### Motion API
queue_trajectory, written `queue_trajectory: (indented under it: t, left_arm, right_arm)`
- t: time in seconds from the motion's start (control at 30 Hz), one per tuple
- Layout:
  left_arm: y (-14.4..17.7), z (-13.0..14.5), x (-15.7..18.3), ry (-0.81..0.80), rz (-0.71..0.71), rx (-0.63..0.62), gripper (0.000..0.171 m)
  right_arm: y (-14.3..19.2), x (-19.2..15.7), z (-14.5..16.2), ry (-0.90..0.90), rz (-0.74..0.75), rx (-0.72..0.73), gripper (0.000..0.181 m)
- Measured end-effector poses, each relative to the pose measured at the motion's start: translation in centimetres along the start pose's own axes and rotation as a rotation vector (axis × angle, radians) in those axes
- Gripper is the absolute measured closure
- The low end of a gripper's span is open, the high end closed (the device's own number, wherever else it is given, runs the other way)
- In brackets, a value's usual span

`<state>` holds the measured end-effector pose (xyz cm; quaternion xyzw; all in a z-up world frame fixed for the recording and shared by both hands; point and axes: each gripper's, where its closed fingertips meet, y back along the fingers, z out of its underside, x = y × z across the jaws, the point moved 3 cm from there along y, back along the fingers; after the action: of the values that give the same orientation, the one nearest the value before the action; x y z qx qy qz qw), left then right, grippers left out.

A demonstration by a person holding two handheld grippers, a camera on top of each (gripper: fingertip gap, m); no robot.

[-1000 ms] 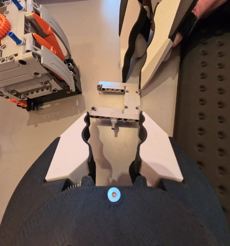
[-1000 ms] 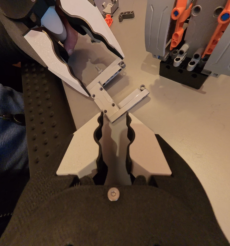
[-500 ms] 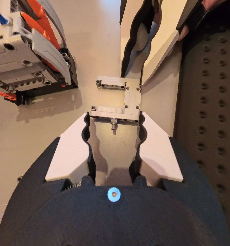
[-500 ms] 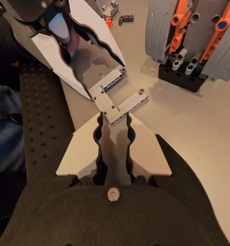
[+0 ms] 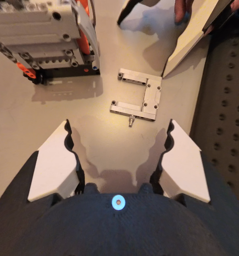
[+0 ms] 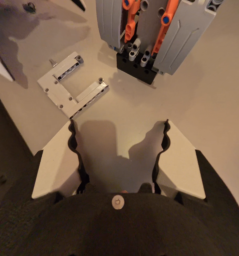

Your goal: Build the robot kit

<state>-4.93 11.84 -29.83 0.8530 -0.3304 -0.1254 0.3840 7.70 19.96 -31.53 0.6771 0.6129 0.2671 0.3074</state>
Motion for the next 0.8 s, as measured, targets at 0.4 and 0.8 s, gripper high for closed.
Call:
queue_trajectory:
  t: [0.4, 0.8]
  left_arm:
    - [-2.2, 0.9, 0.5, -0.043, -0.026, -0.017, 0.024]
    - [-2.0, 1.2, 0.0, 0.047, -0.109, 0.018, 0.017]
  right_arm:
    - [-0.6, 1.3, -0.6, -0.043, 0.093, 0.048, 0.037]
    - [-0.2, 1.3, -0.3, -0.091, 0.088, 0.057, 0.053]
